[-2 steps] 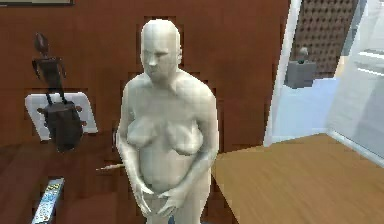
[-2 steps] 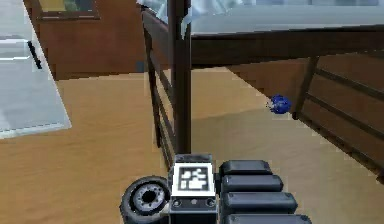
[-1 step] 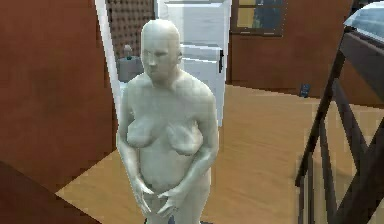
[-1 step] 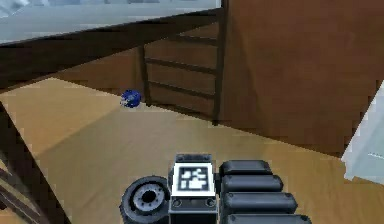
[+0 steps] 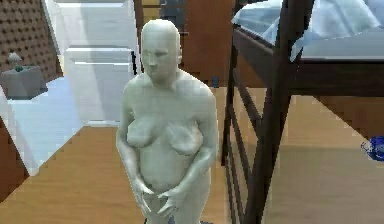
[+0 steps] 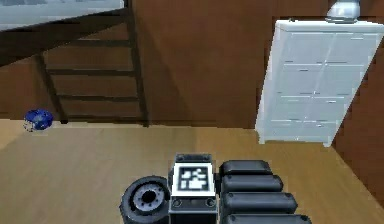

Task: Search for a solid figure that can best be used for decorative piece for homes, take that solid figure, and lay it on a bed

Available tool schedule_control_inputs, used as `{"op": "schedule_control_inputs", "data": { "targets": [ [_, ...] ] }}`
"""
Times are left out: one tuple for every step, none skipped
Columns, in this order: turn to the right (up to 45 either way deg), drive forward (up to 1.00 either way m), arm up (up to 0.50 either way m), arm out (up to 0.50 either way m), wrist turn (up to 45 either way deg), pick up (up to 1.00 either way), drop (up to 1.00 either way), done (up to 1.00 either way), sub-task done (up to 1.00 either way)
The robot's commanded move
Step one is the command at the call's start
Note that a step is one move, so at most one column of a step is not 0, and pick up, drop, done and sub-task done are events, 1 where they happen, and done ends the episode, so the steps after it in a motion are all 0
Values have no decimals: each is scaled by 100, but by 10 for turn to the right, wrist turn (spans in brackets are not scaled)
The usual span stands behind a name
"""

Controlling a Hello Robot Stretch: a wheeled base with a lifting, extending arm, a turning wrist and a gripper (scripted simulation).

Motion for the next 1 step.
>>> {"op": "schedule_control_inputs", "data": {
  "targets": [
    [0,30,0,0,0,0,0,0,0]
  ]
}}
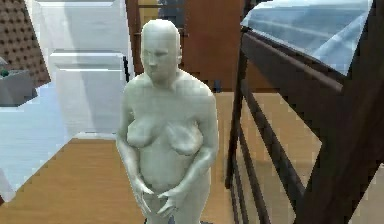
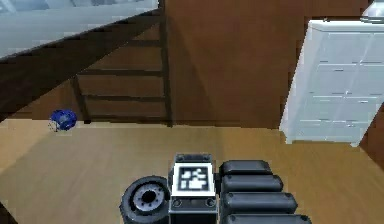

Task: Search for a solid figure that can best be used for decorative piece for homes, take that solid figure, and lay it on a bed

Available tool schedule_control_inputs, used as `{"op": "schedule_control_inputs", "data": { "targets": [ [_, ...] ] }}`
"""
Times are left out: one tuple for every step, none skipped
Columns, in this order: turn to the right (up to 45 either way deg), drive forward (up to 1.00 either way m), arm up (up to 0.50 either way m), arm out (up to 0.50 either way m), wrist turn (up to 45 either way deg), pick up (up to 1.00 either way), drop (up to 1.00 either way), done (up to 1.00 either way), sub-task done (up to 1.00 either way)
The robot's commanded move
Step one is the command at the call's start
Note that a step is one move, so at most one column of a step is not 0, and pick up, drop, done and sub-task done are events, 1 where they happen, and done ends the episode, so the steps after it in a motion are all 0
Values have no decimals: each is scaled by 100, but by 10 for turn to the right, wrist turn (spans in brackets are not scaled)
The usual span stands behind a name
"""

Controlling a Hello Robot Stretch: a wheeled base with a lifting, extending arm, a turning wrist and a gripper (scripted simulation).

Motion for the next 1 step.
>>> {"op": "schedule_control_inputs", "data": {
  "targets": [
    [-390,0,0,0,0,0,0,0,0]
  ]
}}
